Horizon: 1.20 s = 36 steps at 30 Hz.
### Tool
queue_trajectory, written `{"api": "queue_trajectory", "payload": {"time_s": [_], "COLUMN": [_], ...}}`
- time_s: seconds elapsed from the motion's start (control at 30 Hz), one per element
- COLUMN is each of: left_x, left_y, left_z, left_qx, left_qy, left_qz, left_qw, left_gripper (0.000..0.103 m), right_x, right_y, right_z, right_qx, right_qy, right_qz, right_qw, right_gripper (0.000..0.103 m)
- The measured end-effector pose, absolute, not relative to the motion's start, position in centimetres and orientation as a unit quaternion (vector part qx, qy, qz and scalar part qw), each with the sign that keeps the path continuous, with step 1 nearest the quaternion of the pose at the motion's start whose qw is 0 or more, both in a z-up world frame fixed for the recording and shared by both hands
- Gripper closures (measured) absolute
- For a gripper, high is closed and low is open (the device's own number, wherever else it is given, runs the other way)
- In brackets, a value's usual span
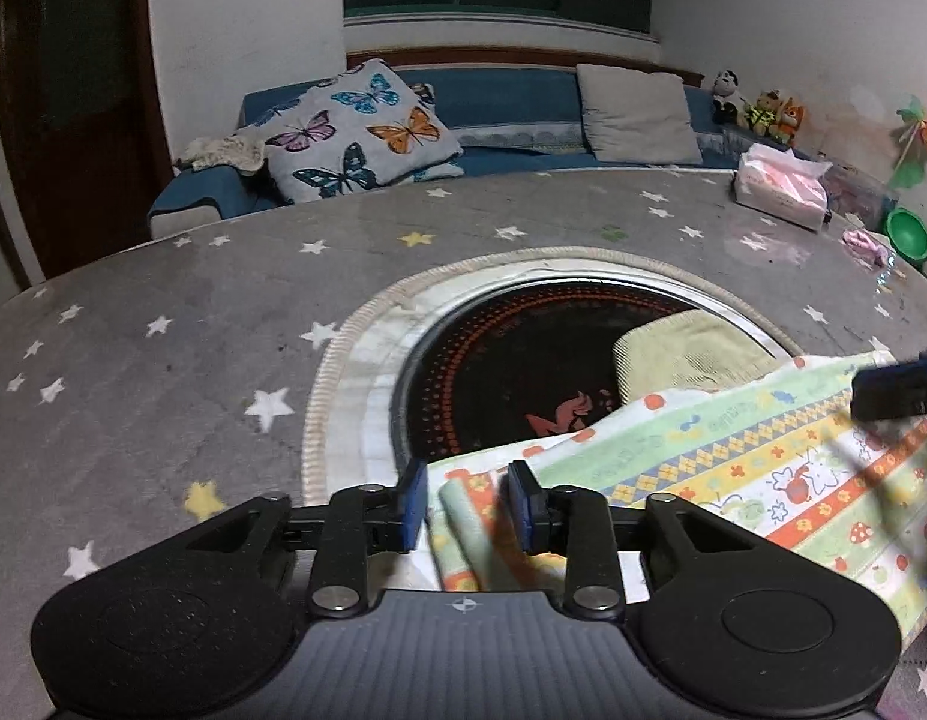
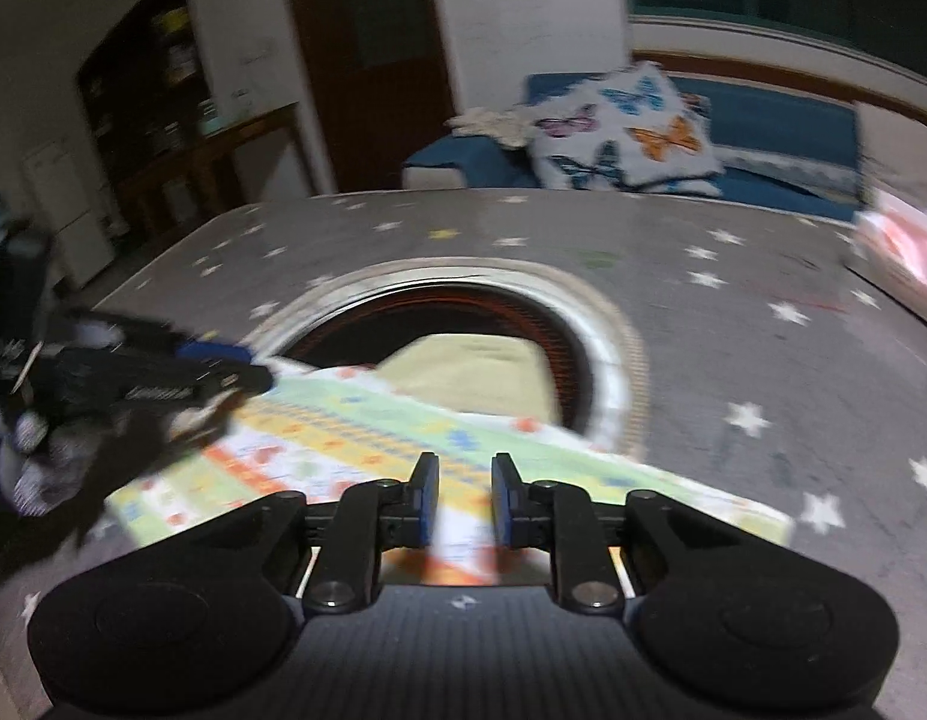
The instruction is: Fold clothes
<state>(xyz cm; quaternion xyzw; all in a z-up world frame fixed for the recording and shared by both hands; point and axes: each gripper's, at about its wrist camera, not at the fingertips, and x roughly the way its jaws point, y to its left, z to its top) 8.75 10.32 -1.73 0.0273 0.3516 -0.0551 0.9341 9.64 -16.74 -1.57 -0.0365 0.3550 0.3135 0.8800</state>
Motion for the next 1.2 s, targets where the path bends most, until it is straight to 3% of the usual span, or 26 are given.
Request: {"api": "queue_trajectory", "payload": {"time_s": [0.1,0.17,0.23,0.3,0.73,0.9,1.07,1.2], "left_x": [7.9,7.3,6.8,6.2,2.4,1.5,1.4,2.1], "left_y": [11.4,12.0,12.5,13.0,15.4,15.0,14.6,14.1], "left_z": [-1.1,-0.6,-0.3,-0.2,0.0,-0.1,-0.2,-0.2], "left_qx": [0.02,0.015,0.013,0.008,-0.083,-0.124,-0.191,-0.232], "left_qy": [0.34,0.333,0.328,0.325,0.342,0.352,0.367,0.381], "left_qz": [-0.038,-0.028,-0.017,-0.01,-0.013,-0.031,-0.053,-0.061], "left_qw": [0.939,0.942,0.944,0.946,0.936,0.927,0.909,0.893], "left_gripper": [0.041,0.035,0.02,0.012,0.009,0.01,0.01,0.018], "right_x": [7.9,6.7,5.4,4.3,-0.4,0.1,0.3,0.3], "right_y": [-14.0,-12.1,-10.2,-8.7,-1.3,-2.0,-3.3,-4.5], "right_z": [-1.5,-1.6,-1.6,-1.7,-4.0,-3.5,-1.9,-0.8], "right_qx": [-0.065,-0.085,-0.105,-0.122,-0.227,-0.2,-0.161,-0.137], "right_qy": [0.348,0.342,0.336,0.33,0.295,0.301,0.297,0.291], "right_qz": [0.355,0.383,0.41,0.431,0.469,0.457,0.458,0.459], "right_qw": [0.865,0.854,0.842,0.831,0.801,0.812,0.822,0.828], "right_gripper": [0.072,0.071,0.071,0.067,0.065,0.089,0.093,0.094]}}
